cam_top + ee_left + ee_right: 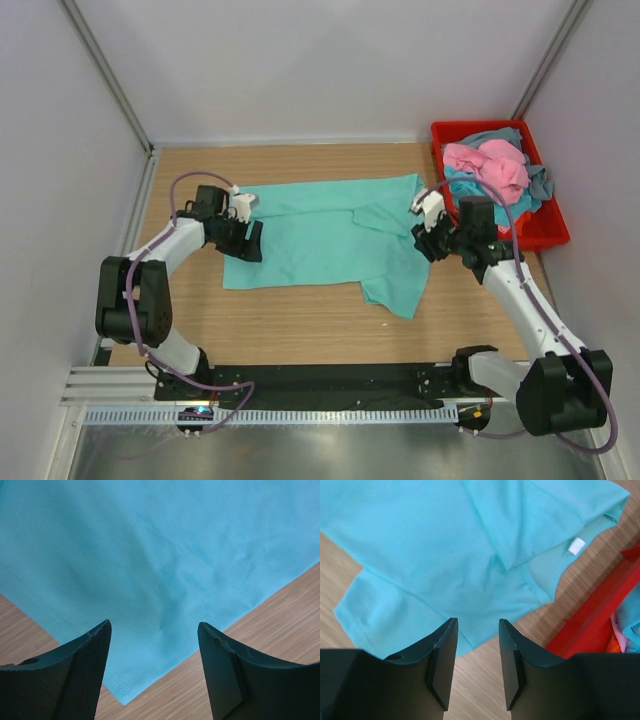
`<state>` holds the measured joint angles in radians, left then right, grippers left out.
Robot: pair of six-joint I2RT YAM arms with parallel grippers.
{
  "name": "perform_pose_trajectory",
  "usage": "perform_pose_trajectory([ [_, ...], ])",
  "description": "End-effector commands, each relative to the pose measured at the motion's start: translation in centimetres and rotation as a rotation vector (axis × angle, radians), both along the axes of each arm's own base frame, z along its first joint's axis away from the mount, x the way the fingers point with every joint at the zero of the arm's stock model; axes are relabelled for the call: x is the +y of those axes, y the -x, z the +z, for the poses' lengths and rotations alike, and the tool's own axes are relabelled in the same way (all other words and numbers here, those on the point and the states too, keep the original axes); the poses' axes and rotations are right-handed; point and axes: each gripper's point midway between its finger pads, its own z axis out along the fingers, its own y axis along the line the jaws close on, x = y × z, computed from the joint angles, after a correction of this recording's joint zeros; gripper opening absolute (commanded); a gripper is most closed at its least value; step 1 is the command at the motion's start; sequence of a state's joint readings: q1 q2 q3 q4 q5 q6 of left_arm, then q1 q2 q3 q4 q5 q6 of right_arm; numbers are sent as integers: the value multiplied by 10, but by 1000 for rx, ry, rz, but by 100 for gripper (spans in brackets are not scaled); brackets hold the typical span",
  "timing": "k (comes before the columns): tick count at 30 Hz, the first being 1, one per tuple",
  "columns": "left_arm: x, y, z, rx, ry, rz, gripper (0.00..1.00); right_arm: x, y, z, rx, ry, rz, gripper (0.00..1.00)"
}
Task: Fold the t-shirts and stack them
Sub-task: Fold the tshirt
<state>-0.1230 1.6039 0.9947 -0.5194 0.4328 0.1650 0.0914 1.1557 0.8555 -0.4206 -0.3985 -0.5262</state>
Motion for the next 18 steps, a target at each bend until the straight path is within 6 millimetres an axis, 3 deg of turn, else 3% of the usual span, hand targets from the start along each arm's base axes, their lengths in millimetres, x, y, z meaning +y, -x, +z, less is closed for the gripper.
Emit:
perform_pose_trajectory([
  [1, 9, -21, 13, -120, -45, 27, 71, -11, 43, -58, 49, 198, 182, 44],
  [5, 15, -27, 15, -115, -75, 48, 71, -6, 101, -81, 154, 211, 361, 43],
  [8, 20, -29, 10, -110, -109, 56, 71, 1, 131, -78, 189, 175, 445, 43],
  [13, 25, -29, 3, -97, -132, 67, 70, 6, 159, -67, 185, 149, 503, 43],
  [18, 28, -28, -1, -92, -153, 68, 70, 9, 170, -62, 176, 150, 571, 45],
])
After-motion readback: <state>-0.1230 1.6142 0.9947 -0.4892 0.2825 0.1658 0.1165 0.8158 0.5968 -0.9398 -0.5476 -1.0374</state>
